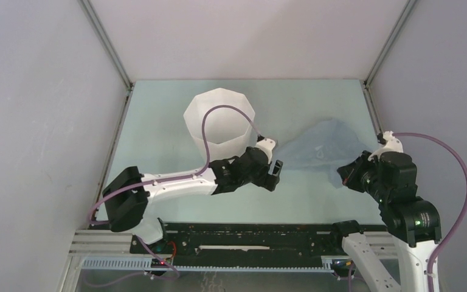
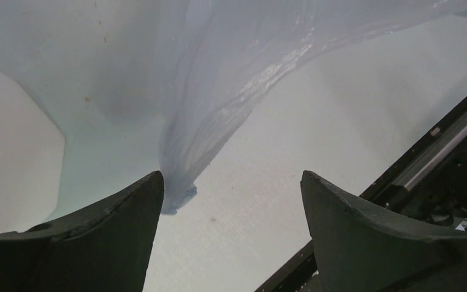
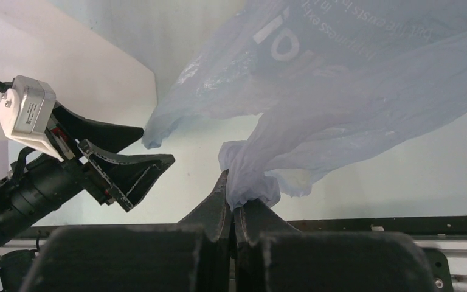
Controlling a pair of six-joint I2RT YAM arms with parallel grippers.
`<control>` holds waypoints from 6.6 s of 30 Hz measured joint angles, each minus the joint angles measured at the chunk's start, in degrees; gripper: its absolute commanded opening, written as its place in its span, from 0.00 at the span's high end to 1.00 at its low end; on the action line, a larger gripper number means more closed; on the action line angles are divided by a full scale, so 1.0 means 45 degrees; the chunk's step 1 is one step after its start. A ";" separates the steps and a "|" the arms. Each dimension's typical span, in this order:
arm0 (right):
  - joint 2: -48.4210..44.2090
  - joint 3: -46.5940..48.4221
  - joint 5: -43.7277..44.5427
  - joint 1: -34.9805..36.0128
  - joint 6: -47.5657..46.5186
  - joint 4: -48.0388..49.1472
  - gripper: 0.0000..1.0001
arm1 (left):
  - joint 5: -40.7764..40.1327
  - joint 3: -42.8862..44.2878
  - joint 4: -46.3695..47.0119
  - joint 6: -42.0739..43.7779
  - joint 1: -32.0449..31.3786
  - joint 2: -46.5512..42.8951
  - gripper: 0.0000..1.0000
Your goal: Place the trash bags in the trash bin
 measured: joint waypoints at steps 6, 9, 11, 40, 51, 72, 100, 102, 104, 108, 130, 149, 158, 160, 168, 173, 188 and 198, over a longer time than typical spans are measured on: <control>0.0000 0.0287 -0.0005 0.0000 -0.0151 -0.0359 1.00 | -0.0189 -0.0719 0.1826 0.0073 0.0029 0.0199 0.14; 0.0063 0.0544 -0.0005 0.0000 -0.0204 -0.0597 1.00 | -0.0267 -0.0894 0.2361 0.0141 0.0131 0.0427 0.13; 0.0117 0.0724 -0.0010 0.0000 -0.0262 -0.0656 1.00 | -0.0369 -0.0899 0.2618 0.0272 0.0223 0.0651 0.12; -0.0432 0.3745 -0.1447 0.0000 -0.1151 0.0767 1.00 | 0.1345 0.7616 -0.1919 0.1768 0.0039 -0.2696 1.00; 0.2589 0.7198 -0.6008 0.0000 0.1710 0.8403 1.00 | 0.2152 1.4877 -0.3225 0.2744 0.0039 -0.1409 1.00; 1.0778 1.1778 -0.6266 0.7121 0.5824 1.2371 1.00 | -0.3478 1.4003 -0.2084 0.6892 0.0044 -0.6057 1.00; 0.8854 0.7519 -0.8660 0.2463 0.8582 1.1482 1.00 | -0.0729 1.8661 -0.1972 0.6266 0.2531 0.0325 1.00; 0.9505 0.8281 -0.8718 0.2443 0.8621 1.1477 1.00 | -0.0738 1.8661 -0.1739 0.6217 0.2701 0.0257 1.00; 1.0122 0.9131 -0.8748 0.2443 0.8660 1.1502 1.00 | -0.0738 1.8612 -0.1593 0.6091 0.2875 0.0175 1.00; 1.0622 0.9802 -0.8830 0.2443 0.8660 1.1516 1.00 | -0.0738 1.7835 -0.1462 0.5853 0.3128 -0.0350 1.00; 0.7830 0.5634 -0.9151 0.1059 0.7980 1.0486 1.00 | 0.1545 1.5310 -0.3016 0.2919 0.3507 -0.0282 0.39; 0.7961 0.5319 -0.9306 0.1248 0.8208 1.0763 1.00 | -0.0627 1.0496 -0.6266 0.1229 0.6664 -0.7179 0.00; 0.7936 0.5134 -0.9292 0.1632 0.8199 1.0826 1.00 | 0.3424 0.6285 -0.5051 -0.3507 1.2016 -0.6154 0.07; 0.7883 0.5076 -0.9282 0.1710 0.8199 1.0831 1.00 | 0.4036 0.6139 -0.4522 -0.4061 1.2288 -0.5090 0.07; 0.7718 0.4872 -0.9258 0.2064 0.8194 1.0846 1.00 | 0.5430 0.6436 -0.3483 -0.4673 1.2473 -0.3230 0.25; 0.7713 0.4838 -0.9301 0.2079 0.8199 1.0870 1.00 | 0.6086 0.6295 -0.3041 -0.5003 1.2225 -0.3230 0.26; 0.7747 0.4843 -0.9578 0.2127 0.8252 1.1696 1.00 | 0.3439 0.2059 -0.3274 -0.5775 0.7237 -0.6275 0.24; 0.8082 0.4843 -0.9530 0.2268 0.8087 1.1725 1.00 | 0.3215 0.3483 -0.4303 -0.4964 0.7509 -0.4041 0.26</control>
